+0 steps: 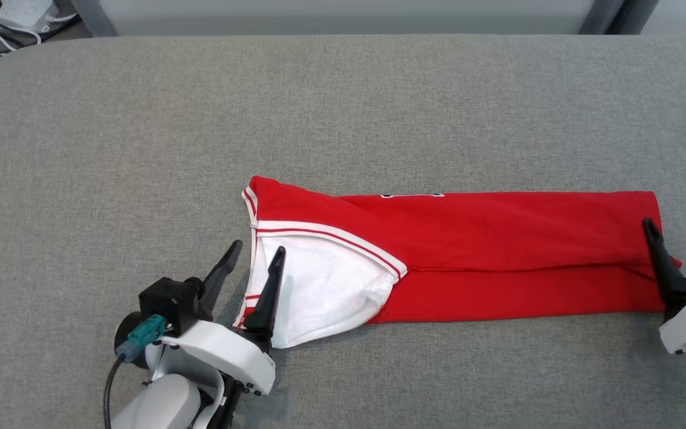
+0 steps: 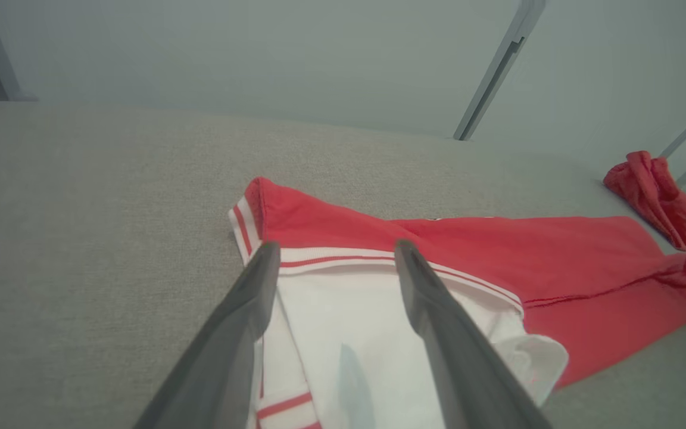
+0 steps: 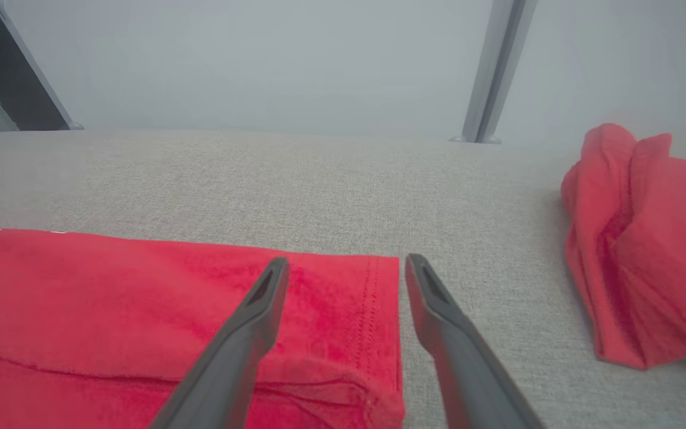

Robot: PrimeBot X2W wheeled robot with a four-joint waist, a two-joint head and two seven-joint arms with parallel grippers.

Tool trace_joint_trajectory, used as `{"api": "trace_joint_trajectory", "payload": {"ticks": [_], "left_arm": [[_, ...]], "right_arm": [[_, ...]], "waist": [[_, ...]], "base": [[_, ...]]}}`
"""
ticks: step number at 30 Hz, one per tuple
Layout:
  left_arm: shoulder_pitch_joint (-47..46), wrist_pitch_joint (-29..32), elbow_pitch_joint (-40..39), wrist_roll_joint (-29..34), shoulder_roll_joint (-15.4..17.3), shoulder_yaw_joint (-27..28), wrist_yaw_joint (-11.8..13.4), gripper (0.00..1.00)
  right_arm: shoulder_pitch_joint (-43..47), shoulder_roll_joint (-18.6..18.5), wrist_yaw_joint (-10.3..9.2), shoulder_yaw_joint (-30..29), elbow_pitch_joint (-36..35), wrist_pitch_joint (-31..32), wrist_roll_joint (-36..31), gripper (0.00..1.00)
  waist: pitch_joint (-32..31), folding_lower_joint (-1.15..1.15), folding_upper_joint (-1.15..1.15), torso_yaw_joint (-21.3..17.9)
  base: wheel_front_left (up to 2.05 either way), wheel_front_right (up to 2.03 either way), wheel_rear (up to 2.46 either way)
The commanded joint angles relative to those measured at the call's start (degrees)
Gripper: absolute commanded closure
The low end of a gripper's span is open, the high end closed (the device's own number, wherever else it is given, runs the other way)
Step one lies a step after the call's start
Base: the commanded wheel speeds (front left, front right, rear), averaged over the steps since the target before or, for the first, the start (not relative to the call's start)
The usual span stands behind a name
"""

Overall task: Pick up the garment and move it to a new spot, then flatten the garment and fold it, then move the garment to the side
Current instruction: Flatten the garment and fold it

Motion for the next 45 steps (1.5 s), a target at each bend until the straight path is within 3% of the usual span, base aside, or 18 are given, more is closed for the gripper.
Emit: {"api": "trace_joint_trajectory", "payload": {"ticks": [1,8,15,25,45], "left_arm": [[-0.3,-1.3,-1.8,0.3,1.5,3.1,0.8,0.0],[2.5,-2.8,-4.4,4.8,1.0,8.6,2.6,0.0],[7.0,-2.8,-6.8,11.4,-1.5,15.5,2.3,0.0],[14.9,-2.8,-6.6,18.5,-6.4,22.8,-3.5,0.0],[23.7,-2.8,-5.5,27.6,-12.7,31.5,-10.5,0.0]], "right_arm": [[2.1,-0.6,-0.17,-0.2,-2.2,-0.8,-1.2,0.0],[4.3,4.1,-0.17,-4.0,-8.2,-0.8,-6.1,0.0],[7.7,9.1,-0.17,-8.1,-12.6,-0.8,-10.3,0.0],[14.2,15.1,-0.17,-11.6,-15.4,-0.8,-14.1,0.0],[22.0,16.9,-0.17,-12.2,-18.1,-0.8,-13.4,0.0]], "waist": [[-1.1,0.0,0.0,-0.3],[-4.0,0.0,0.0,-0.9],[-6.7,0.0,0.0,-1.3],[-11.2,0.0,0.0,-2.2],[-16.0,0.0,0.0,-3.1]], "base": [[0.0,0.0,0.0],[0.0,0.0,0.0],[0.0,0.0,0.0],[0.0,0.0,0.0],[0.0,0.0,0.0]]}}
